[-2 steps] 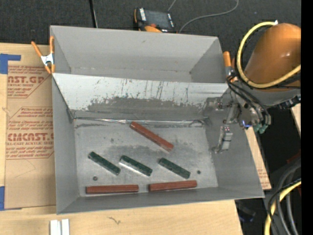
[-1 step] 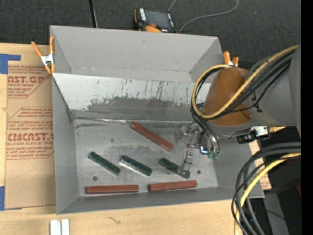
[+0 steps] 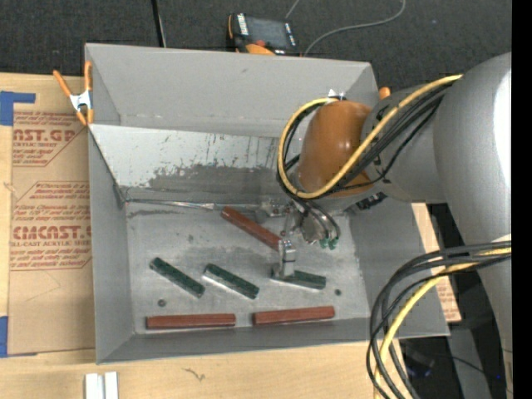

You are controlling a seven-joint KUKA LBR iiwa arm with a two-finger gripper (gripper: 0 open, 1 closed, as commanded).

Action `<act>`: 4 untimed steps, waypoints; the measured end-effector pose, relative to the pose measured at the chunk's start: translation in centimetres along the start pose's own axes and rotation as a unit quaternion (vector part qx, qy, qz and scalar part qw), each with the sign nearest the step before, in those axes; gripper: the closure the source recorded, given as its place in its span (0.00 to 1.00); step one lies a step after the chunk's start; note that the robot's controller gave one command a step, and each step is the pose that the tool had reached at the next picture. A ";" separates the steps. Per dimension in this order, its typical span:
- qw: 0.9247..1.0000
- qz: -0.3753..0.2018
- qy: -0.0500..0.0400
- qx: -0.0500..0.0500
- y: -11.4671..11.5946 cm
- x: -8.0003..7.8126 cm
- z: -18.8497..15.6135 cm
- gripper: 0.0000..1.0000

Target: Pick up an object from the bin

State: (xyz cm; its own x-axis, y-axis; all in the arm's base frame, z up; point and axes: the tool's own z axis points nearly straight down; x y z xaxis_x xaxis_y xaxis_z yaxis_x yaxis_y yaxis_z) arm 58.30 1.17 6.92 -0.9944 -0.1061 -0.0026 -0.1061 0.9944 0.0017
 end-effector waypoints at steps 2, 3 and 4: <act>1.000 0.021 0.000 -0.001 4.8 -1.0 -0.9 1.00; 1.000 0.022 0.000 0.001 4.5 -1.0 -0.8 0.00; 1.000 -0.028 0.000 0.000 8.9 -1.4 -0.1 0.00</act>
Offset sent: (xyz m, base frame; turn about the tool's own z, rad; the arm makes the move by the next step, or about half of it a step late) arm 0.0000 0.0000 0.0000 0.0000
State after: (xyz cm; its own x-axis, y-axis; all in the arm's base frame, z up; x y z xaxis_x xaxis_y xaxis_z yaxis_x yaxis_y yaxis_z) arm 58.72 10.19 6.99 -0.9869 -0.1611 -0.0027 -0.1611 0.9869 0.0014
